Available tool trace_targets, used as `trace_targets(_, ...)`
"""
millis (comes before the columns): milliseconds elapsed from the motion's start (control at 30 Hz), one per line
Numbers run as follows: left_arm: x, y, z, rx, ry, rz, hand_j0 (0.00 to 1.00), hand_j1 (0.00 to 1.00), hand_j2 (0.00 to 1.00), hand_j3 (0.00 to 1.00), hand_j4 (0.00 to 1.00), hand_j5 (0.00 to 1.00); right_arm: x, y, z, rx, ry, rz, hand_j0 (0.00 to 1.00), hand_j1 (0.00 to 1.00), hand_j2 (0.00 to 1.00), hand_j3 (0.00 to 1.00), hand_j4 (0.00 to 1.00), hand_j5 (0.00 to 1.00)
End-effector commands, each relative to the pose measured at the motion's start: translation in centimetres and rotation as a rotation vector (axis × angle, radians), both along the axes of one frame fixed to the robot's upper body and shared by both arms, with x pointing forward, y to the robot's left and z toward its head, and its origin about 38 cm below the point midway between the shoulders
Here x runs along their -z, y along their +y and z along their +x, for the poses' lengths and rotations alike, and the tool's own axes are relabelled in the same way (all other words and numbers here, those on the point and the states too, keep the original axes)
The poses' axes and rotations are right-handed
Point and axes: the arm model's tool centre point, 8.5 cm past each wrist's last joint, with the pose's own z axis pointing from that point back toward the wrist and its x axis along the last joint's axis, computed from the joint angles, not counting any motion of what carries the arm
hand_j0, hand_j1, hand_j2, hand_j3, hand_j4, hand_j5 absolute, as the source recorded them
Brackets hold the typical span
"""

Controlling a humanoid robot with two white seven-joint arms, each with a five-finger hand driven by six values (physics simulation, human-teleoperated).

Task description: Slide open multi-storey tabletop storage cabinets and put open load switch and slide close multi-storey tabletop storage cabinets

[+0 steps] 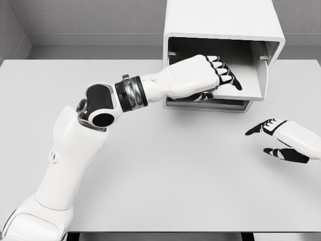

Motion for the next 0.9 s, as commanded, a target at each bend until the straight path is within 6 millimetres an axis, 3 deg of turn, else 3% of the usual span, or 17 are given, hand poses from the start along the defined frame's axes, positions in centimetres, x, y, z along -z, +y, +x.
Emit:
trace_targets(0, -1.5, -0.1, -1.1, 0.013, -0.055, -0.015, 0.73, 0.73, 0.73, 0.73, 0.73, 0.73, -0.1, 0.1, 0.0, -0.001, 0.001, 0.008, 0.73, 0.73, 0.73, 0.73, 0.73, 0.73)
trace_targets(133, -2.2, -0.1, -3.6, 0.039, -0.102, -0.049, 0.76, 0.76, 0.76, 0.76, 0.76, 0.76, -0.1, 0.2, 0.0, -0.004, 0.000, 0.008, 0.73, 0.73, 0.73, 0.73, 0.73, 0.73)
trace_targets(233, -2.3, 0.4, -3.8, 0.032, -0.099, -0.069, 0.90, 0.90, 0.90, 0.90, 0.90, 0.90, -0.1, 0.3, 0.0, -0.007, 0.000, 0.011, 0.73, 0.73, 0.73, 0.73, 0.73, 0.73)
trace_targets(300, -3.0, 2.2, -3.1, 0.002, -0.086, -0.125, 1.00, 1.00, 1.00, 1.00, 1.00, 1.00, -0.2, 0.3, 0.0, -0.008, -0.004, 0.013, 0.73, 0.73, 0.73, 0.73, 0.73, 0.73)
trace_targets(367, -4.1, 3.9, -3.1, 0.044, -0.031, -0.257, 1.00, 1.00, 1.00, 1.00, 1.00, 1.00, -0.3, 1.1, 0.4, -0.024, -0.014, 0.024, 0.73, 0.73, 0.73, 0.73, 0.73, 0.73)
trace_targets(500, -4.5, 13.0, -2.3, 0.012, 0.057, -0.424, 1.00, 1.00, 1.00, 1.00, 1.00, 1.00, -0.8, 2.6, 1.6, -0.067, -0.034, 0.033, 0.73, 0.73, 0.73, 0.73, 0.73, 0.73)
trace_targets(567, -3.7, 18.8, -2.6, -0.053, 0.101, -0.470, 1.00, 1.00, 1.00, 1.00, 1.00, 1.00, -0.9, 3.0, 1.8, -0.078, -0.037, 0.035, 0.74, 0.74, 0.74, 0.74, 0.74, 0.74)
trace_targets(633, -3.1, 23.2, -3.3, -0.139, 0.114, -0.491, 1.00, 1.00, 1.00, 1.00, 1.00, 1.00, -1.3, 3.1, 2.1, -0.080, -0.050, 0.038, 0.74, 0.74, 0.74, 0.74, 0.74, 0.74)
trace_targets(733, 0.1, 28.6, -5.2, -0.302, 0.168, -0.470, 1.00, 1.00, 1.00, 1.00, 1.00, 1.00, -1.3, 3.0, 2.1, -0.079, -0.050, 0.038, 0.74, 0.74, 0.74, 0.74, 0.74, 0.74)
trace_targets(867, 7.8, 32.4, -6.8, -0.459, 0.383, -0.459, 1.00, 1.00, 1.00, 1.00, 1.00, 1.00, -1.6, 3.4, 2.4, -0.090, -0.059, 0.038, 0.74, 0.74, 0.74, 0.74, 0.74, 0.74)
